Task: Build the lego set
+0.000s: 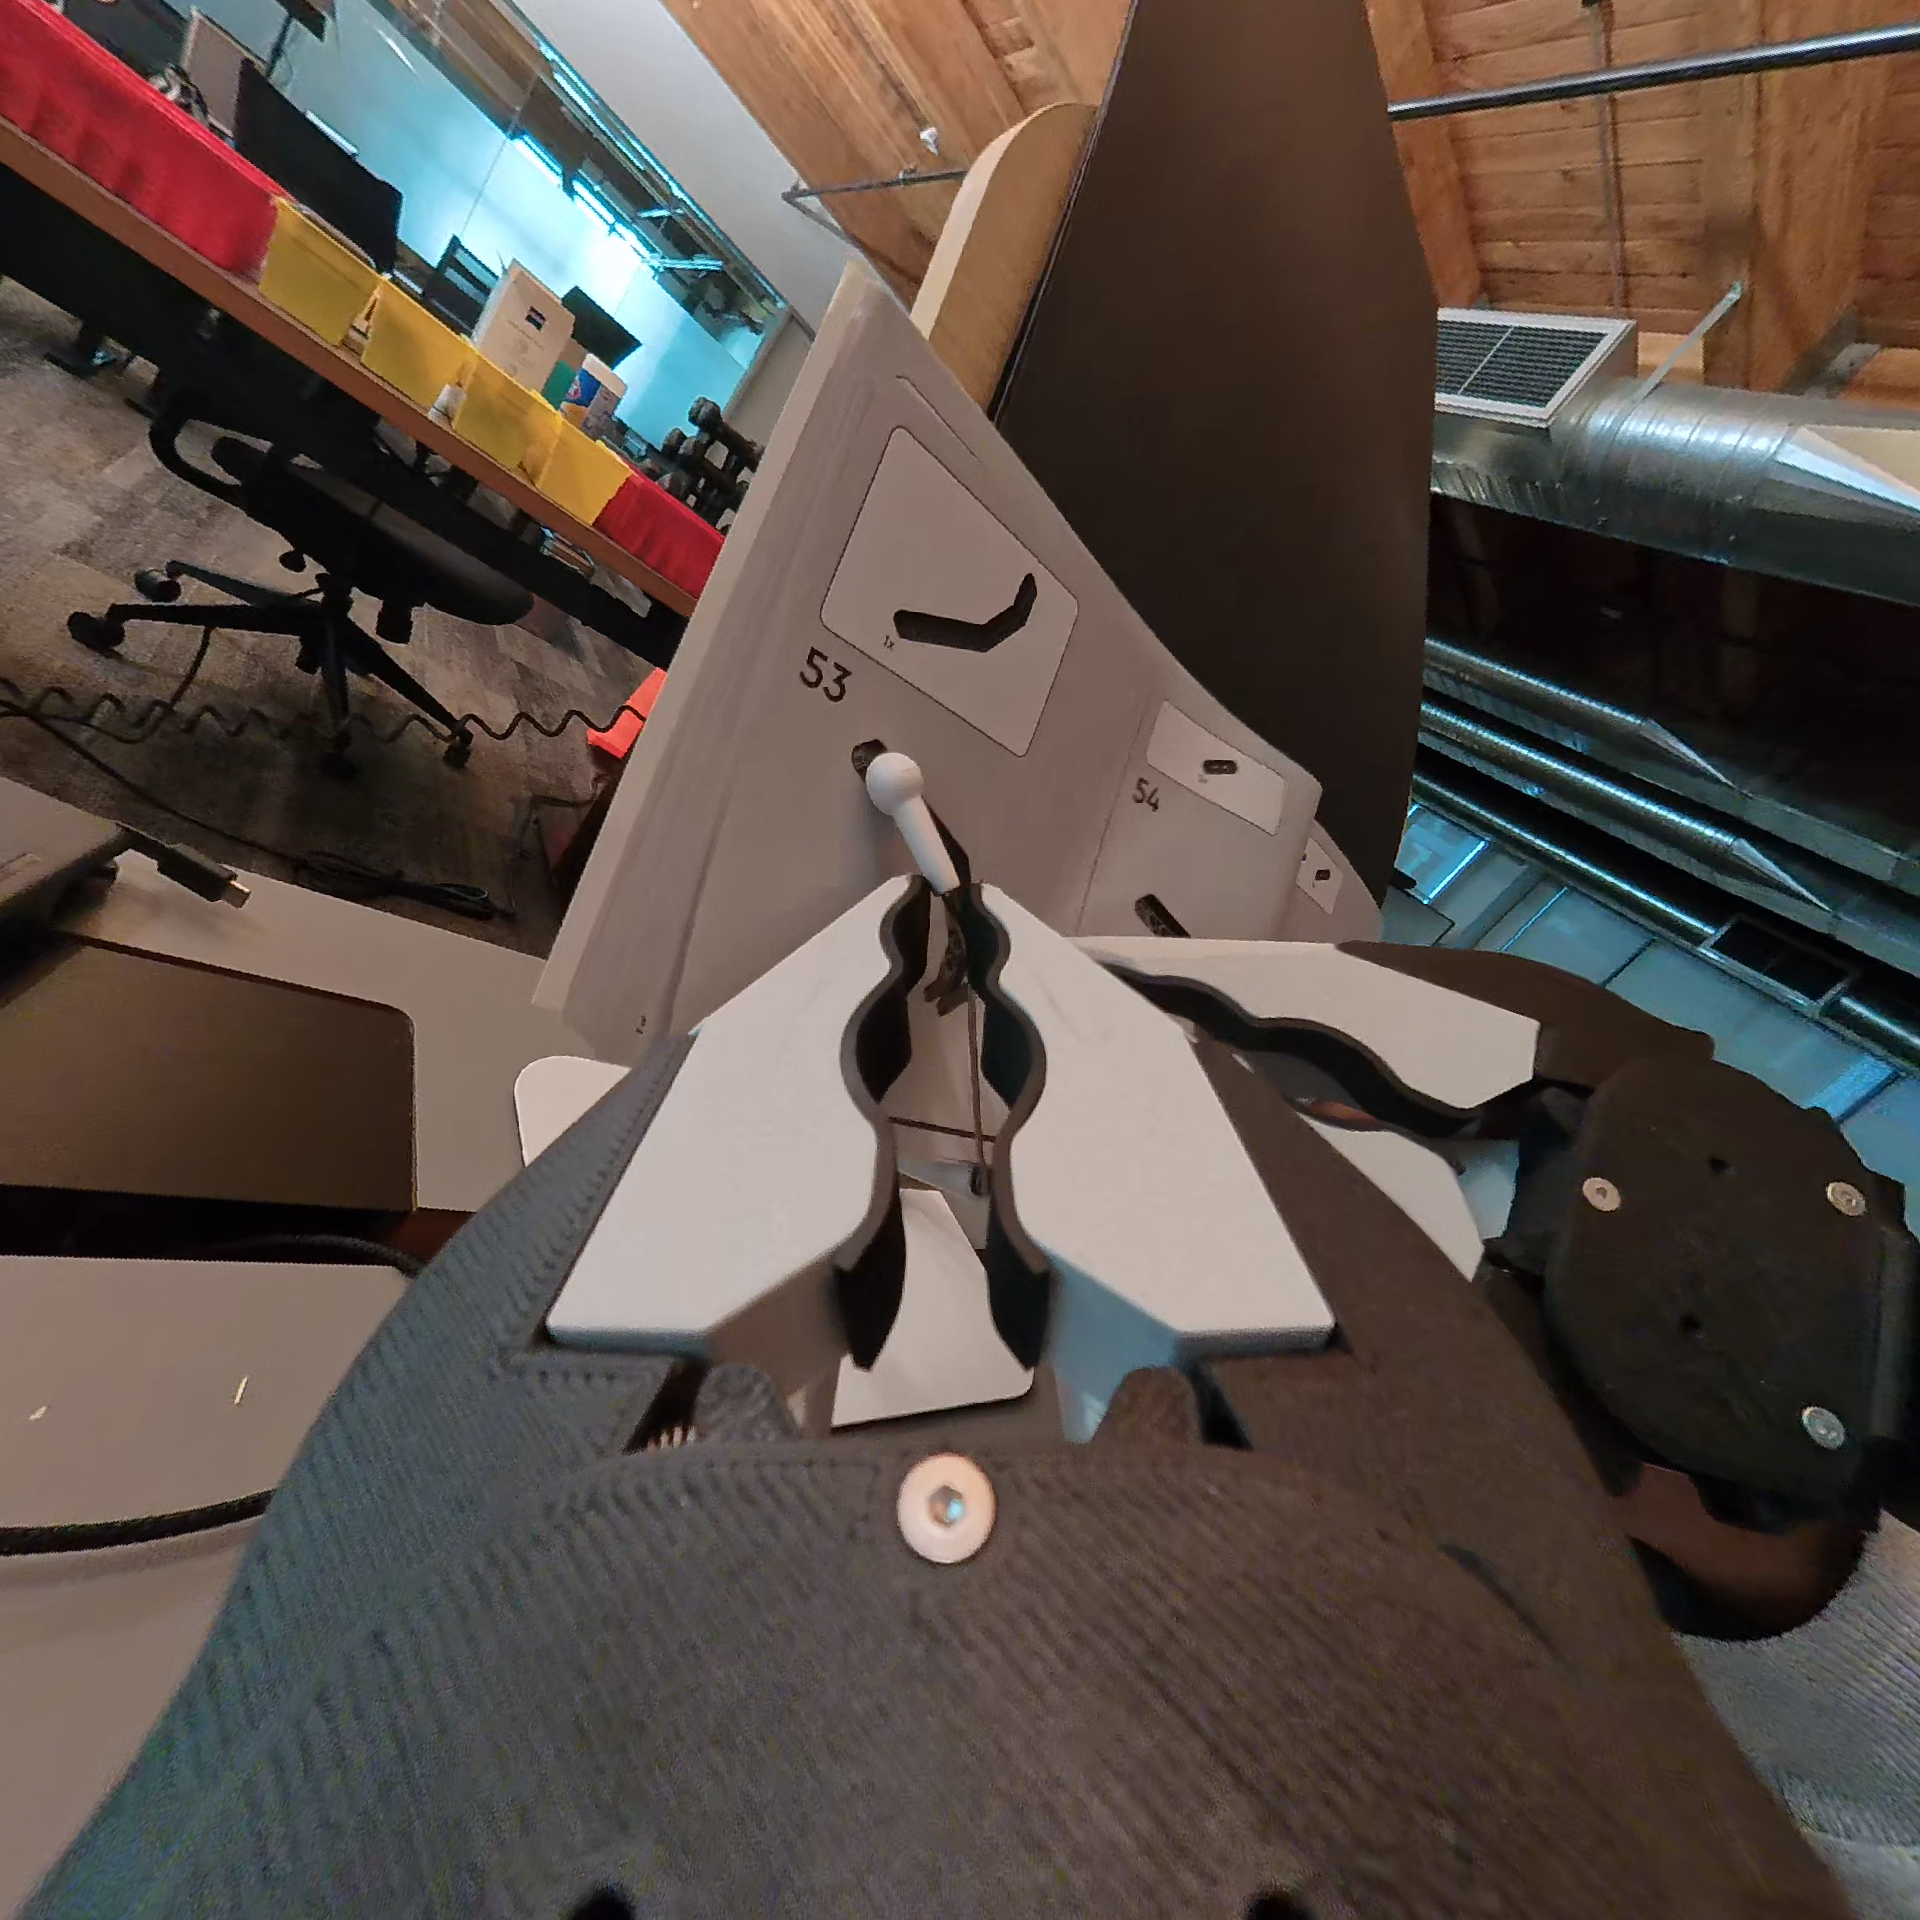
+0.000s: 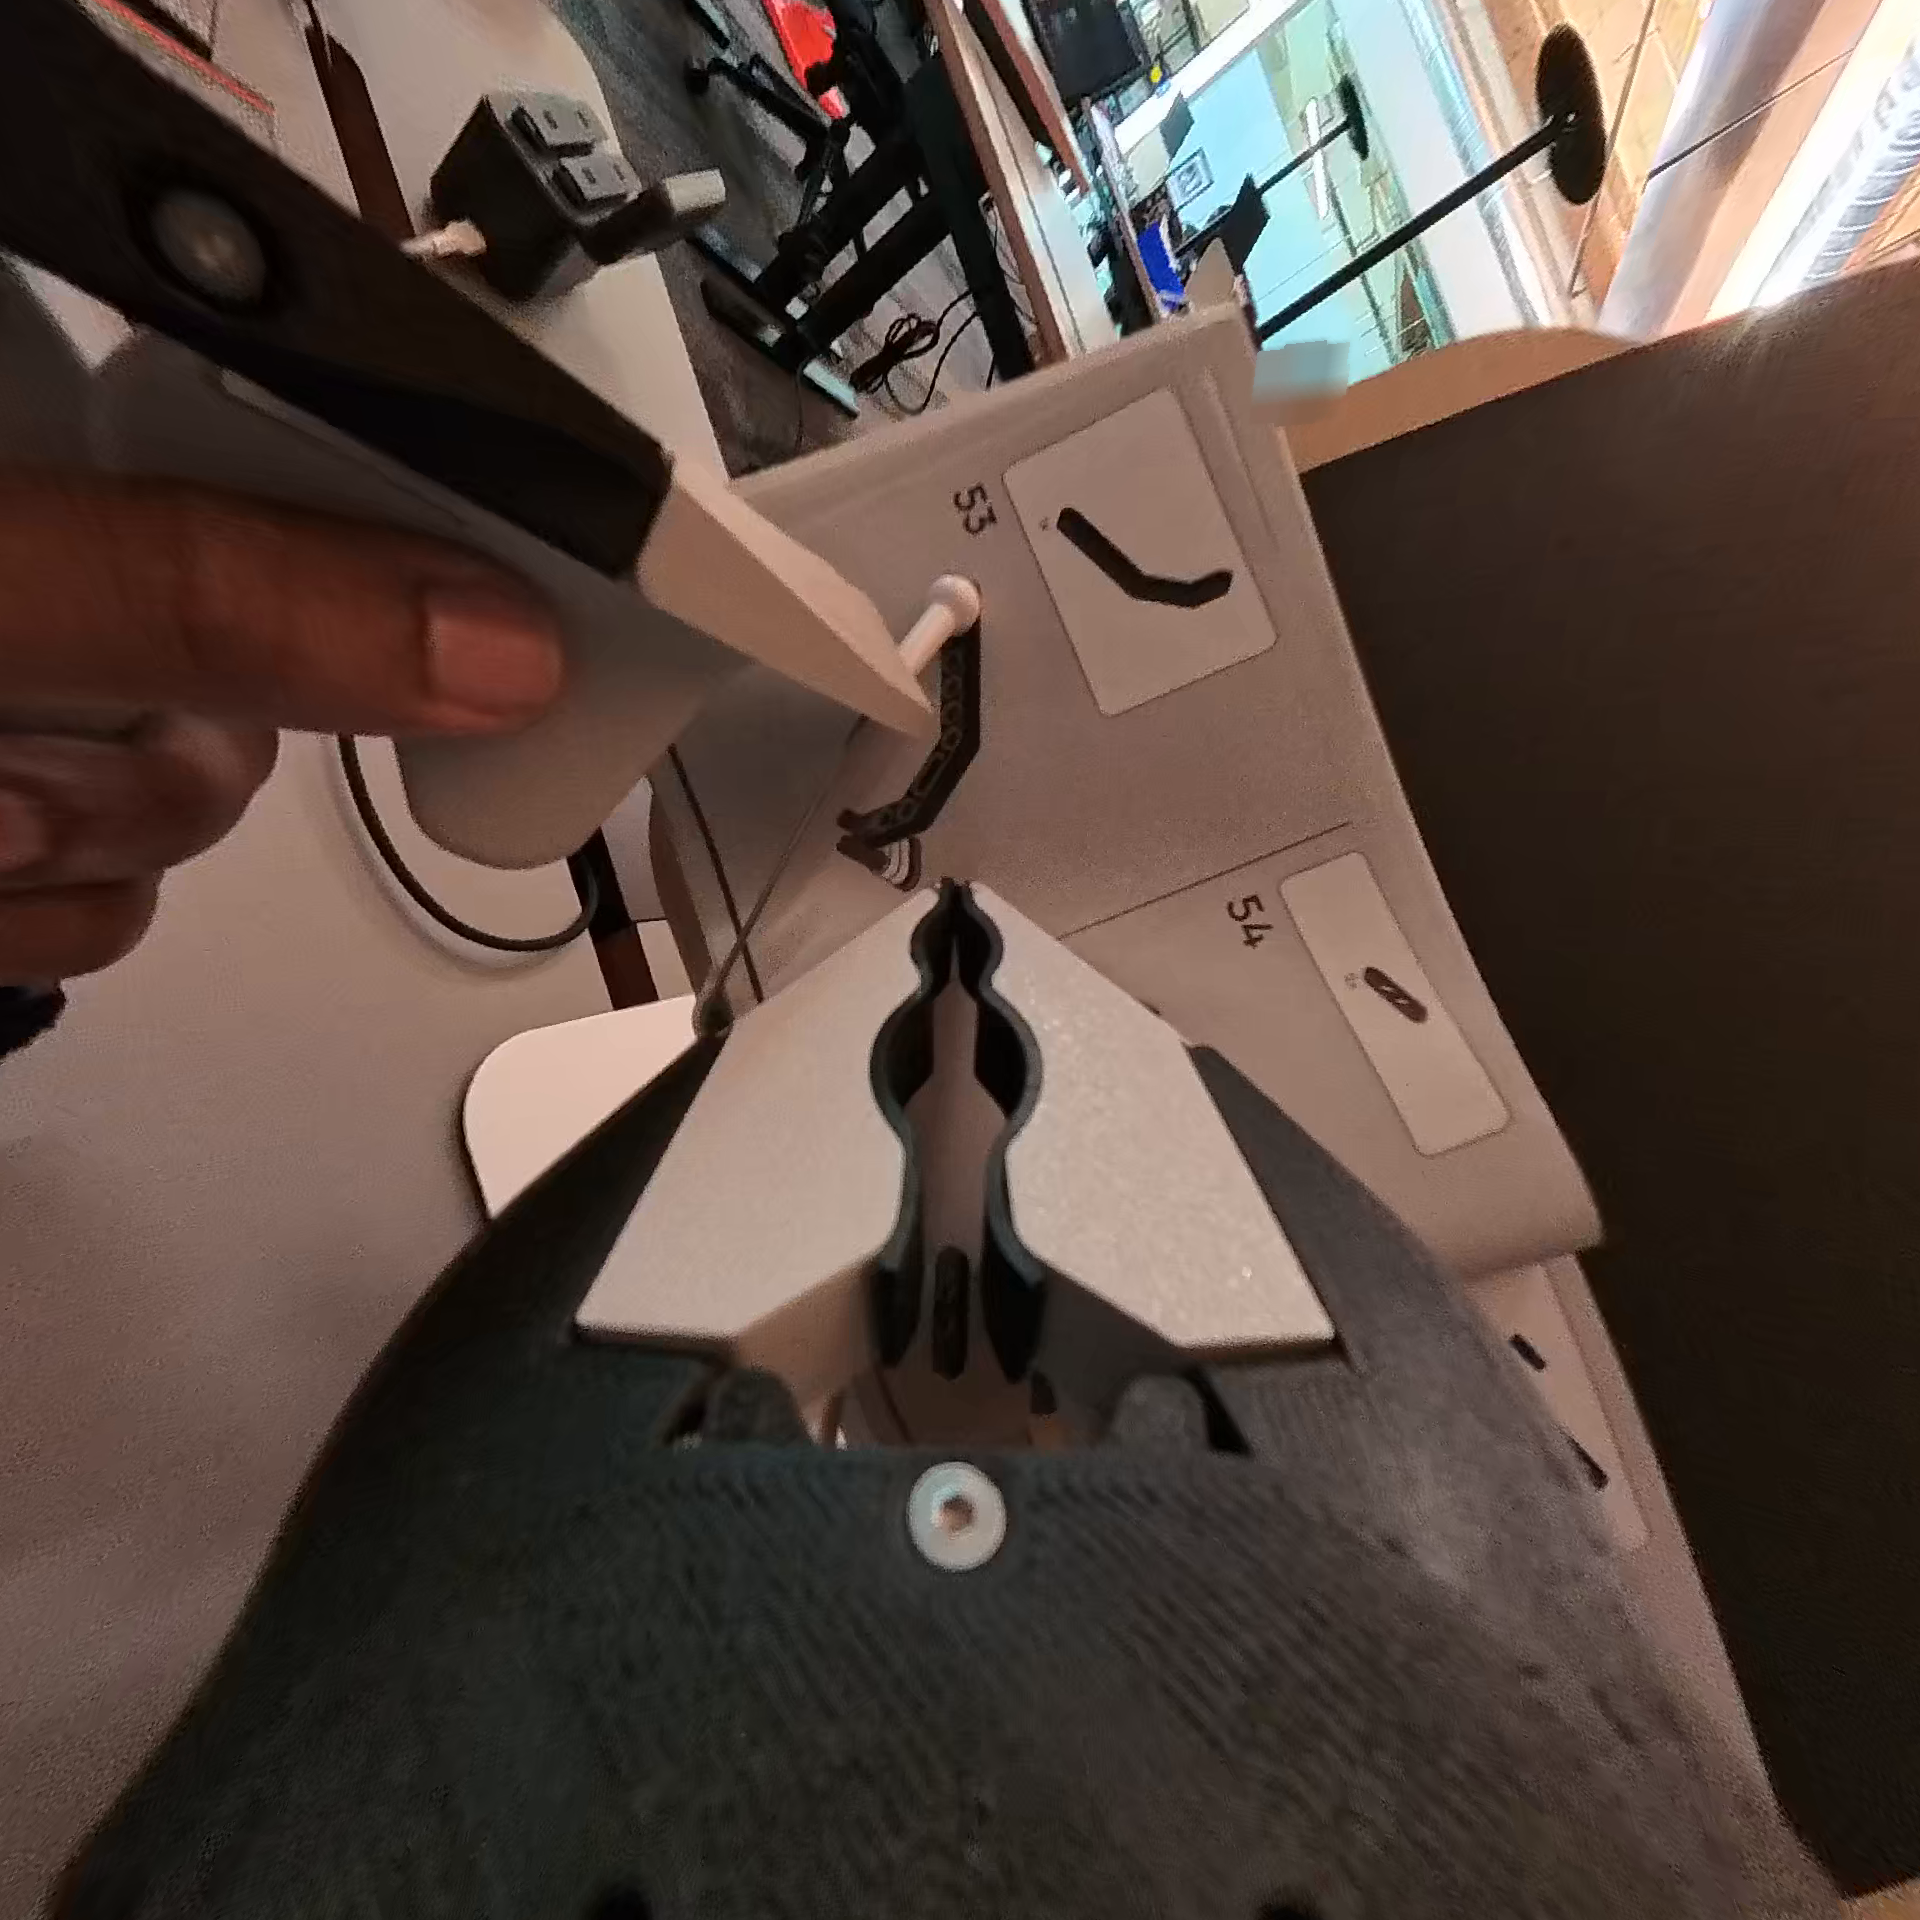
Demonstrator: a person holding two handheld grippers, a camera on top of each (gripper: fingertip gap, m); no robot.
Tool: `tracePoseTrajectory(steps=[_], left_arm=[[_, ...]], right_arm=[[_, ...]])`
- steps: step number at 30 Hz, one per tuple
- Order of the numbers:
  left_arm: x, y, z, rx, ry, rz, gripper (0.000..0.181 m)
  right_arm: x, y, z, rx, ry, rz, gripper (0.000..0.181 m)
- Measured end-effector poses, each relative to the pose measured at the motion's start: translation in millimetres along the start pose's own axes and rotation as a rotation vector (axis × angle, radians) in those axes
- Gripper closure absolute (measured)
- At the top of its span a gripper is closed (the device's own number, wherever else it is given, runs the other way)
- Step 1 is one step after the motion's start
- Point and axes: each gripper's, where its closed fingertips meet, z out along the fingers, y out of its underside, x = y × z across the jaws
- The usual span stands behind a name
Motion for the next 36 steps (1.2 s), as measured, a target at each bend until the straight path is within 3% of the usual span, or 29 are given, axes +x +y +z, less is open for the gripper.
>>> tracePoseTrajectory(steps=[1,5,12,17,23,36], left_arm=[[0,0,0,-0.002,0.002,-0.001,0.179],[0,0,1,-0.006,0.004,0.0,0.178],[0,0,1,-0.006,0.005,-0.008,0.178],[1,0,1,-0.006,-0.016,0.027,0.178],[-1,0,1,-0.009,-0.021,0.011,0.178],[-2,0,1,-0.003,-0.028,0.009,0.178]], right_arm=[[2,-3,-2,0.017,0.009,0.006,0.181],[15,-8,-23,0.082,0.076,0.047,0.181],[41,26,-49,0.027,0.144,0.139,0.181],[42,40,-42,0.0,0.131,0.14,0.181],[34,33,-21,-0.021,0.074,0.116,0.181],[29,23,-13,0.007,0.036,0.128,0.181]])
